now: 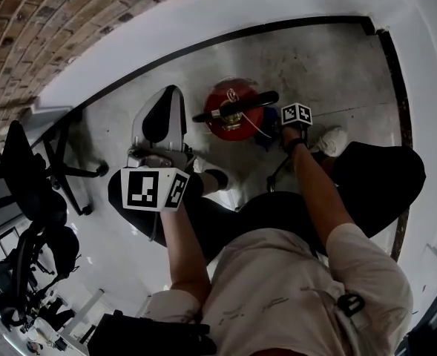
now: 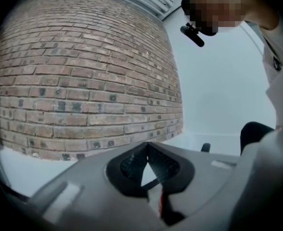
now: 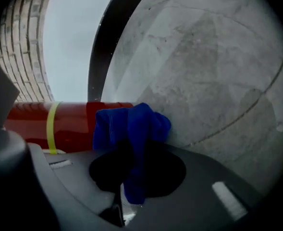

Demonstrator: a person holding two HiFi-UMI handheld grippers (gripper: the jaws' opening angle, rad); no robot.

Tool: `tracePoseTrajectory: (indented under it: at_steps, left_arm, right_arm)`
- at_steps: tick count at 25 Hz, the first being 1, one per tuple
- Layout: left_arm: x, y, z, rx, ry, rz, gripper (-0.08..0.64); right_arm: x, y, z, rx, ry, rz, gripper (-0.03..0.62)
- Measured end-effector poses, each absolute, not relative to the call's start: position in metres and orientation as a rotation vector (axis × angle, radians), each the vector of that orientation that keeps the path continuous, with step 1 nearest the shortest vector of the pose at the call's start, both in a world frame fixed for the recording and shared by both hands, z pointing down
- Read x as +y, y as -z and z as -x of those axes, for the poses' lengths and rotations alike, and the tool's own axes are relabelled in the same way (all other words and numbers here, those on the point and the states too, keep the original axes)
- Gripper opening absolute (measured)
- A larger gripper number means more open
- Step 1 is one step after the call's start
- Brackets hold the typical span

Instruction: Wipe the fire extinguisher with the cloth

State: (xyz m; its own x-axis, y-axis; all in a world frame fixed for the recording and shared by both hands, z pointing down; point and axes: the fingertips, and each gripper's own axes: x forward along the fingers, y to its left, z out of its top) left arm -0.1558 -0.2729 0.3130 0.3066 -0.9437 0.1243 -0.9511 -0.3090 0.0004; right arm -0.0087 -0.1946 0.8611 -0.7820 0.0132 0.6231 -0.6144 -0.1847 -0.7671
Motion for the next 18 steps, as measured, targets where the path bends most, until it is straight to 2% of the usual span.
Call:
tracePoseTrajectory:
  at_steps: [4, 8, 10, 14, 16, 18]
  left_arm:
    - [-0.286, -0.302, 0.165, -1.806, -0.098, -2.498, 0.002]
    - [-0.296, -0.290, 0.177, -1.817, -0.029, -2.510, 0.002]
    - [-0.303, -0.282, 0.181, -1.825, 0.009, -2.513, 0.002]
    - [-0.314, -0.270, 0.186, -1.818, 0.088, -2.527, 0.002]
    - [-0.317, -0.270, 0.190, -1.818, 0.097, -2.526, 0.002]
    - [-0.319, -0.273, 0.191, -1.816, 0.092, -2.519, 0.002]
  right_arm:
    - [-0.286, -0.798, -0.006, -1.902, -2.012, -0.769, 0.060]
    - [-0.373, -0.632, -0.003, -2.311, -2.004, -0.544, 0.060]
    - [-0.374, -0.541, 0.007, -2.431, -1.970, -0.285, 0.060]
    - [-0.350, -0.415, 0.027, -2.603, -1.654, 0.368, 0.060]
    - [-0.330, -0.396, 0.046, -2.528, -1.522, 0.618, 0.061]
    - [-0.299, -0.412, 0.063, -2.319, -1.447, 0.792, 0.061]
